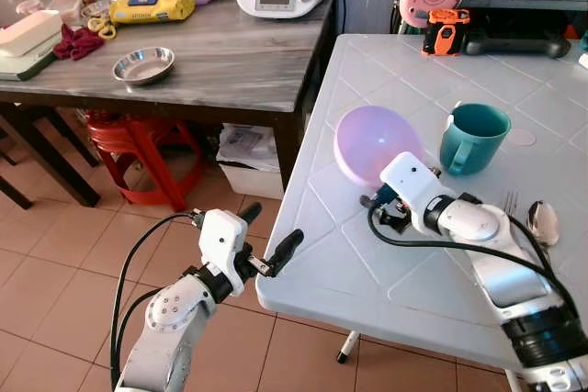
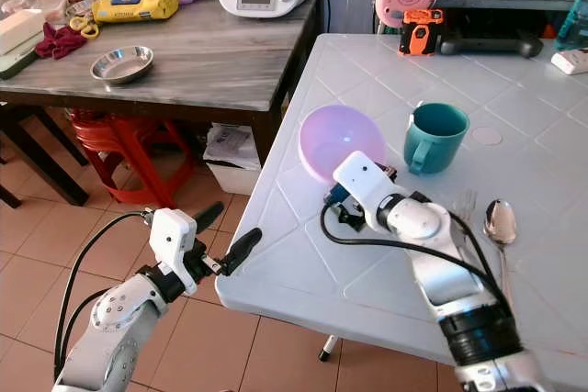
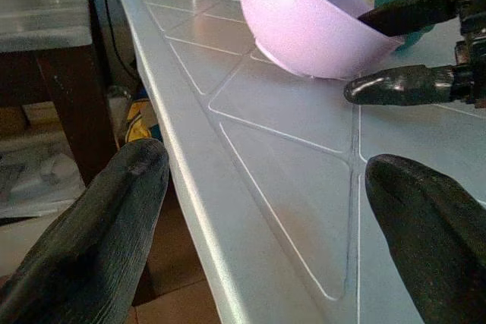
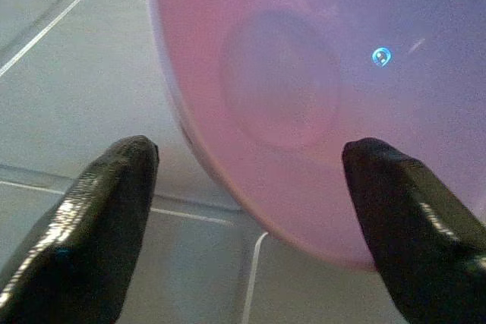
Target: Setting the table
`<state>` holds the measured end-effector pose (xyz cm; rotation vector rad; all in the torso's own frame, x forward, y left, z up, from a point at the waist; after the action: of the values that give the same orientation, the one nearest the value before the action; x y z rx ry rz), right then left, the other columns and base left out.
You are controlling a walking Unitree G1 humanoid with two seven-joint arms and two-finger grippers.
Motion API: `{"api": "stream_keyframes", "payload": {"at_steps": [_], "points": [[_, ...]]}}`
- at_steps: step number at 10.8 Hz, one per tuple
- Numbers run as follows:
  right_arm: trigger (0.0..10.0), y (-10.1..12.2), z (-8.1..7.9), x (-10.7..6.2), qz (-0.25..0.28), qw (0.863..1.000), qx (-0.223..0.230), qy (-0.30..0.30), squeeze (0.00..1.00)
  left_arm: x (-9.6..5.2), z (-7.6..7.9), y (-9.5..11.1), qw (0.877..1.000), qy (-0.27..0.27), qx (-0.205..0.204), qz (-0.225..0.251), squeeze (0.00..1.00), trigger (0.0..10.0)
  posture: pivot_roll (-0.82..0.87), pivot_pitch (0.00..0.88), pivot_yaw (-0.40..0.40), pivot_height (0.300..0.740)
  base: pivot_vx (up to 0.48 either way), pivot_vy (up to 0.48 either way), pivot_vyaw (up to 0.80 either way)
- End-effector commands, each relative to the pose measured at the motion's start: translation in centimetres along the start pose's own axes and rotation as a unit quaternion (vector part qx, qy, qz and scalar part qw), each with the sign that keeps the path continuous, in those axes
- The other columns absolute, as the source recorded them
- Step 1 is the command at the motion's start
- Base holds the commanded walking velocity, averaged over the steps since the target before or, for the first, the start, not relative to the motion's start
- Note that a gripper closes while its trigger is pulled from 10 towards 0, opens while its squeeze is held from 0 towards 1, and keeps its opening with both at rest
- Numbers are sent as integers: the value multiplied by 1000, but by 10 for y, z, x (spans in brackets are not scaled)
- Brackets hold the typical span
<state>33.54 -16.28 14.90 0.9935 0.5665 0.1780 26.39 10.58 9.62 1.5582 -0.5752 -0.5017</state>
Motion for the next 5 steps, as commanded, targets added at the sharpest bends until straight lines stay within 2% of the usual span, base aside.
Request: {"api": "stream_keyframes", "payload": {"at_steps": [1, 3, 5], "points": [[0, 6, 0, 3, 9, 1000, -21, 9, 0, -3, -2, 0, 1000, 2, 9, -8, 0, 10000, -111, 100, 107, 740, 0, 0, 0], [0, 7, 4, 6, 15, 998, -66, 3, 0, -4, -2, -3, 1000, 4, 12, -16, 0, 10000, -107, 99, 108, 740, 0, 0, 0], [0, 2, 5, 7, 11, 996, -89, 2, 0, -4, -3, -5, 1000, 7, 14, -20, 0, 10000, -103, 97, 109, 740, 0, 0, 0]]}}
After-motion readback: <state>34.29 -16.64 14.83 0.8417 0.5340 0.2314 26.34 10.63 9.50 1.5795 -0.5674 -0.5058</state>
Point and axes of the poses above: a point about 5 cm out from each wrist's last joint towards the gripper, its own x axis pointing out of the wrist towards the gripper, its own y axis along the axis of the wrist's last joint, z = x × y, the point moved 1 cm from there along x, pointing out of the wrist towards the gripper, and after that the axes turned 8 degrees about x, right-handed, at the moved point
